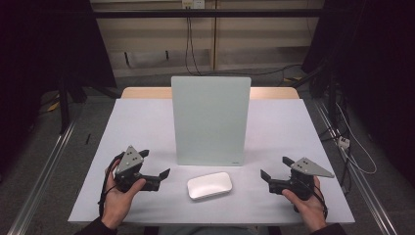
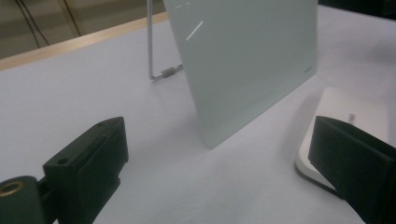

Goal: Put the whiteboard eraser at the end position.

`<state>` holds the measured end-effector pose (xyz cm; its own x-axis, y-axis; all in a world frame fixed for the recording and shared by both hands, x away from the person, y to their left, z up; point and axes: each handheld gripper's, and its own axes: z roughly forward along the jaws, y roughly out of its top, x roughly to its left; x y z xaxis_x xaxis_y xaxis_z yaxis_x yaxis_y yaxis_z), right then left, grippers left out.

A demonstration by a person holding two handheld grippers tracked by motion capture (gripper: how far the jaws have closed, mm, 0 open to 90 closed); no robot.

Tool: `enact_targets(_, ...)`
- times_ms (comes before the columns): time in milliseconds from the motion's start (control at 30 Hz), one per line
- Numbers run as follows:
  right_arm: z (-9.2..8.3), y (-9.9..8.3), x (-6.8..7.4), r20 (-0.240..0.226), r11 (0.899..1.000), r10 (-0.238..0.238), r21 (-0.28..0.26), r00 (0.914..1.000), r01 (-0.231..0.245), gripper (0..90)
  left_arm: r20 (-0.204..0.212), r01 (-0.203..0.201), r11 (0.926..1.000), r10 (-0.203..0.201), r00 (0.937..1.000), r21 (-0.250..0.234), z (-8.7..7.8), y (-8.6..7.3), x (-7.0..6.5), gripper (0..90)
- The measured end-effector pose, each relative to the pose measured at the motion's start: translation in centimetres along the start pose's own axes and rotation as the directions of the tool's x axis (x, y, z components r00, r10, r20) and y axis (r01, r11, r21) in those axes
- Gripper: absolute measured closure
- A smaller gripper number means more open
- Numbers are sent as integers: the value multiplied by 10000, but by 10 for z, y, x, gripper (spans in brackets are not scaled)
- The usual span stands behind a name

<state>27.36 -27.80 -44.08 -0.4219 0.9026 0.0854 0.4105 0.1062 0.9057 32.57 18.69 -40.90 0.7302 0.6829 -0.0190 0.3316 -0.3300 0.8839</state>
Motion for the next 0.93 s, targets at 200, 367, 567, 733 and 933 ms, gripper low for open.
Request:
enact_targets(200, -1, -1, 0, 64, 10000, 84, 8, 9999, -84, 62, -240, 459, 9988, -462, 9986, -149, -5, -9, 4, 47)
enact_targets(367, -3, -1, 0, 101, 10000, 76, -31, 9999, -76, 62, -221, 651, 9978, -654, 9976, -133, -7, -15, 6, 47)
enact_targets(567, -4, -2, -1, 124, 10000, 10, -32, 9999, -10, 62, -222, 762, 9966, -769, 9968, -299, -8, -22, 6, 46)
enact_targets(733, -4, -2, -1, 156, 10000, 41, -17, 9999, -40, 62, -377, 708, 9964, -726, 9966, -471, -8, -23, 6, 46)
enact_targets(933, -3, -2, 0, 158, 10000, 84, 15, 9998, -85, 62, -319, 757, 9963, -770, 9965, -409, -8, -24, 7, 46)
